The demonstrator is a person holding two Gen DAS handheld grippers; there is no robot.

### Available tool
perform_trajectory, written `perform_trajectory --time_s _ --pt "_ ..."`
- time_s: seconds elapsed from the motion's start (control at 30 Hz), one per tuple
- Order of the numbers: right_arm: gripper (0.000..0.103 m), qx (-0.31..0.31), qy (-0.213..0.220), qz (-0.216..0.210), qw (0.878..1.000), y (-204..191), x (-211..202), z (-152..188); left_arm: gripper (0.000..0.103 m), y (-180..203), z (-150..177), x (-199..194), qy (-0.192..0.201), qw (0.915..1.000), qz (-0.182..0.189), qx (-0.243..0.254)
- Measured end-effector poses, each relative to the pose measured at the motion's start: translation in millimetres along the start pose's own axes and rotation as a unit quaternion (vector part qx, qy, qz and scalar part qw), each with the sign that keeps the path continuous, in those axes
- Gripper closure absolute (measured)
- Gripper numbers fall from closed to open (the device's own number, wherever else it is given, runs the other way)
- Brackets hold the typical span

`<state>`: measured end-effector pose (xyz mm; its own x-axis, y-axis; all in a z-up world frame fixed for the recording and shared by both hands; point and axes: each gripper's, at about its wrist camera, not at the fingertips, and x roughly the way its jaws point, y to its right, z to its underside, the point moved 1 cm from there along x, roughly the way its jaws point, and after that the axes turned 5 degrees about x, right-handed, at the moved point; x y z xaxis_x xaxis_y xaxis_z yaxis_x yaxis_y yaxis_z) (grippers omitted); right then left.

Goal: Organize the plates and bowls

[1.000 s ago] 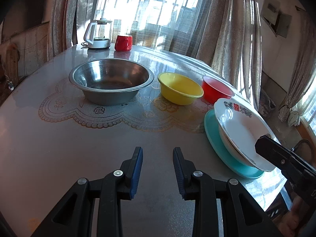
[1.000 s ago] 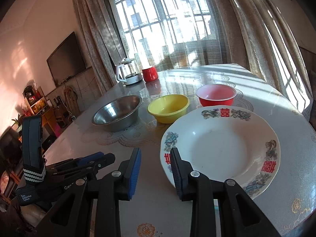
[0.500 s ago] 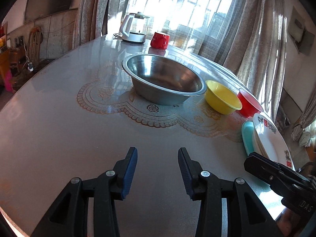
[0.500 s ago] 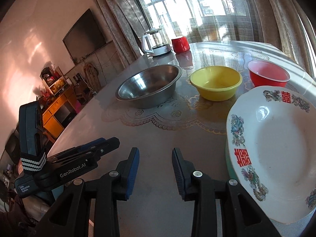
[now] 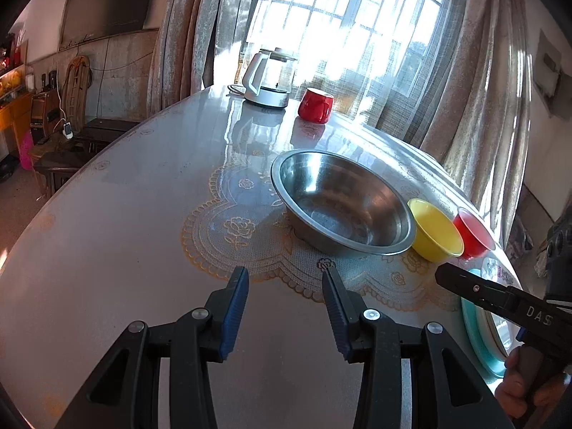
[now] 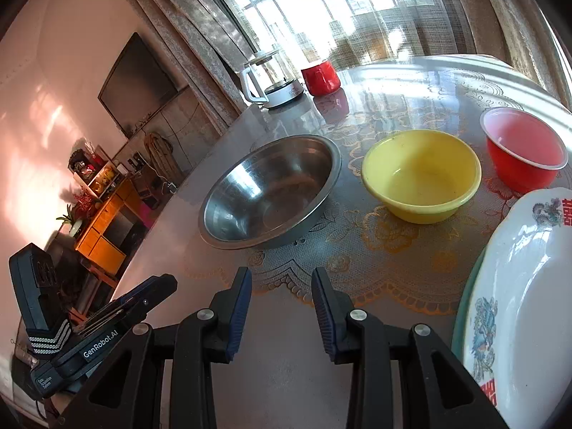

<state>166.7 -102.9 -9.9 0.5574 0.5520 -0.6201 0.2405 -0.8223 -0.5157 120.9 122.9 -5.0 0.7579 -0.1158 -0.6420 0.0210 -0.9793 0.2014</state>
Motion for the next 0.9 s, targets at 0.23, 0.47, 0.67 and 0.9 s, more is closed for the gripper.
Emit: perform_trajectory --time_s 0.23,0.47,0.67,0.9 --pt "0.068 0.035 0.001 0.007 0.999 6.9 23.6 -25.1 0.055 -5.5 -27.5 13.7 0.016 0.9998 0.011 -0.004" --pt "0.068 0.056 0.000 0.025 0.998 13.7 44.7 -41.4 0.056 -6.1 -45.9 39.5 0.012 0.9998 0.013 -0.010" --pt "0.068 0.060 0.001 0.036 0.998 16.3 56.6 -50.7 0.065 -6.2 -50.0 61.0 -0.003 1.0000 0.005 -0.004" --pt "0.068 0.060 -0.002 0.039 0.997 18.0 66.4 -51.8 0.074 -4.1 -49.0 72.5 -0.009 0.9997 0.022 -0.003"
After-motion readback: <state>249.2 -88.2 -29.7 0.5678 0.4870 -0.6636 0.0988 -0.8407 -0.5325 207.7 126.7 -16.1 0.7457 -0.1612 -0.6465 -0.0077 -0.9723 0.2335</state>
